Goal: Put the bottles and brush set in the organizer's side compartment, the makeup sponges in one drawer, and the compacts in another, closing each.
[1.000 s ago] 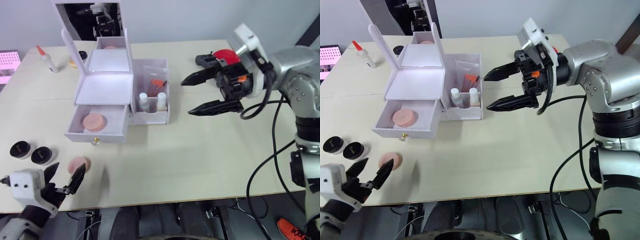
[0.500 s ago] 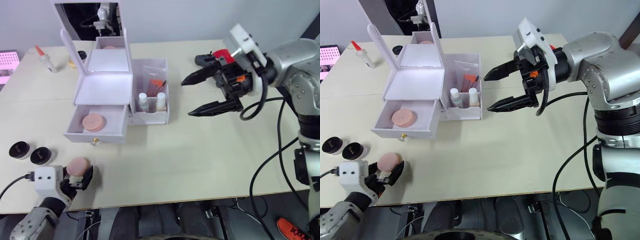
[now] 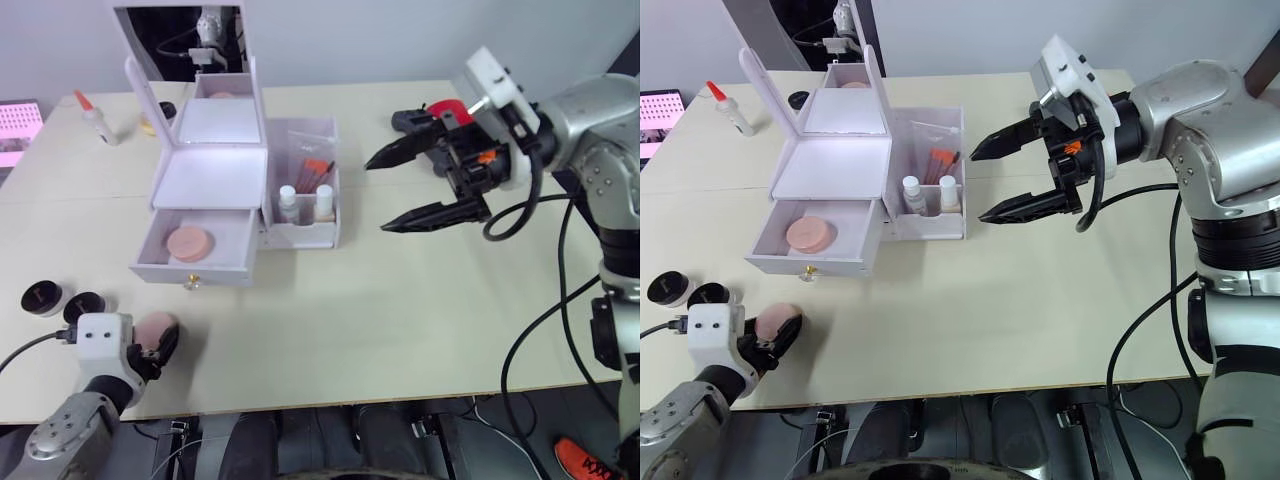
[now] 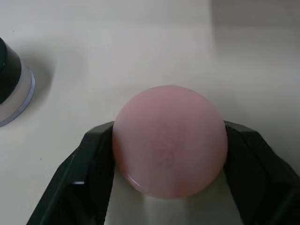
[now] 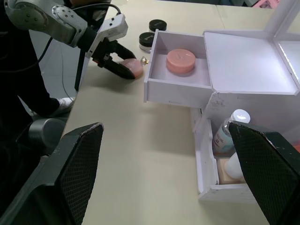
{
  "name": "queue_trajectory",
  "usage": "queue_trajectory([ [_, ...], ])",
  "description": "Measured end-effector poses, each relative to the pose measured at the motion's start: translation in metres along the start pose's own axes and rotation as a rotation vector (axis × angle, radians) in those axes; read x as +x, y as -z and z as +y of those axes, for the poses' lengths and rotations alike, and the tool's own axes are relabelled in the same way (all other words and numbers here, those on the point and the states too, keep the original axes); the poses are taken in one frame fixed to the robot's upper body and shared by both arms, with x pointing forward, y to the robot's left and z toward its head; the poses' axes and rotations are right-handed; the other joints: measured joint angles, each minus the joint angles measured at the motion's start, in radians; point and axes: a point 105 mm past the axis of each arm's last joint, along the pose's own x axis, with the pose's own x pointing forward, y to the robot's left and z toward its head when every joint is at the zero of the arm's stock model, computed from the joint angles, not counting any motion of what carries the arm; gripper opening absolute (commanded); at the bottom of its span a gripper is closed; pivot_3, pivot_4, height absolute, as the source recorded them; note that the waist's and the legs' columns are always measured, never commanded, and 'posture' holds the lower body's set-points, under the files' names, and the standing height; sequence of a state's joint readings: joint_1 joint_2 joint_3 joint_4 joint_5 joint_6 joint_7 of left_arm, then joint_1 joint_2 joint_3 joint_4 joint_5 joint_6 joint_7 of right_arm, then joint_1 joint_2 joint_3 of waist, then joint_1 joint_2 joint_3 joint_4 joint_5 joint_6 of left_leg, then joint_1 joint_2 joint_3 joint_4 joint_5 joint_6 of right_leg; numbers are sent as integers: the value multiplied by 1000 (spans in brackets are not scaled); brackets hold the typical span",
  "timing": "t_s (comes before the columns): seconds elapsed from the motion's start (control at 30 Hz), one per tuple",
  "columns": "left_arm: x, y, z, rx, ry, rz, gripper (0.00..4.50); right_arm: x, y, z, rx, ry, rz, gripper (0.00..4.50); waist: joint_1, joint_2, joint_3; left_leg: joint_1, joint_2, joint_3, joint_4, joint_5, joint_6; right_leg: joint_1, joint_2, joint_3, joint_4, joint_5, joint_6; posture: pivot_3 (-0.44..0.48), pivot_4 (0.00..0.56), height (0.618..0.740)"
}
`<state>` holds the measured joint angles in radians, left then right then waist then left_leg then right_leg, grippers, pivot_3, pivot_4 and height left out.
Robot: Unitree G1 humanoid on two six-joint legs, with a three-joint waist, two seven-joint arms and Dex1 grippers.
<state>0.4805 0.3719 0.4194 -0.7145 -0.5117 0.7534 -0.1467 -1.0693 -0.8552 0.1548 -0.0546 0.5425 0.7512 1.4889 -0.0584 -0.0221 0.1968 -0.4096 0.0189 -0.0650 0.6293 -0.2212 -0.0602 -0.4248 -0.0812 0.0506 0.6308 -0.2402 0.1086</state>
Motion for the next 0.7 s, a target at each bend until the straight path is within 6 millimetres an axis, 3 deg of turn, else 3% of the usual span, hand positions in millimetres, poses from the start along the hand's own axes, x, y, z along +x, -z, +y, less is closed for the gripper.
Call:
queue_trajectory([
  [0.13,2,-2,3,-26,-12,-14,2729,0,3,-5,7,7,4,4500,8,0,0,0,0,0,1,0,0,0,0,0,0,0,0,0,150,740],
  [0.23,0,-5,19,-55,-72,-39,2729,-1,5,-10,11,9,11,4500,8,0,0,0,0,0,0,0,0,0,0,0,0,0,0,0,150,740],
  [0.33,-7,-24,37,-44,-137,-132,2729,-3,4,-19,-2,20,9,4500,11,0,0,0,0,0,0,0,0,0,0,0,0,0,0,0,150,740],
  [0.47,-15,-75,44,-17,-137,-328,2729,1,5,-24,-8,12,10,4500,20,0,0,0,0,0,0,0,0,0,0,0,0,0,0,0,150,740],
  [0.57,-24,-124,42,77,-64,-468,2729,9,8,-26,-13,-3,13,4500,16,-1,0,0,0,0,1,0,0,1,0,0,0,0,0,0,150,740],
  [0.7,-42,-180,27,237,153,-550,2729,16,2,-31,-36,0,-1,4500,11,0,1,0,0,0,-1,0,0,0,0,0,0,1,0,0,150,740],
])
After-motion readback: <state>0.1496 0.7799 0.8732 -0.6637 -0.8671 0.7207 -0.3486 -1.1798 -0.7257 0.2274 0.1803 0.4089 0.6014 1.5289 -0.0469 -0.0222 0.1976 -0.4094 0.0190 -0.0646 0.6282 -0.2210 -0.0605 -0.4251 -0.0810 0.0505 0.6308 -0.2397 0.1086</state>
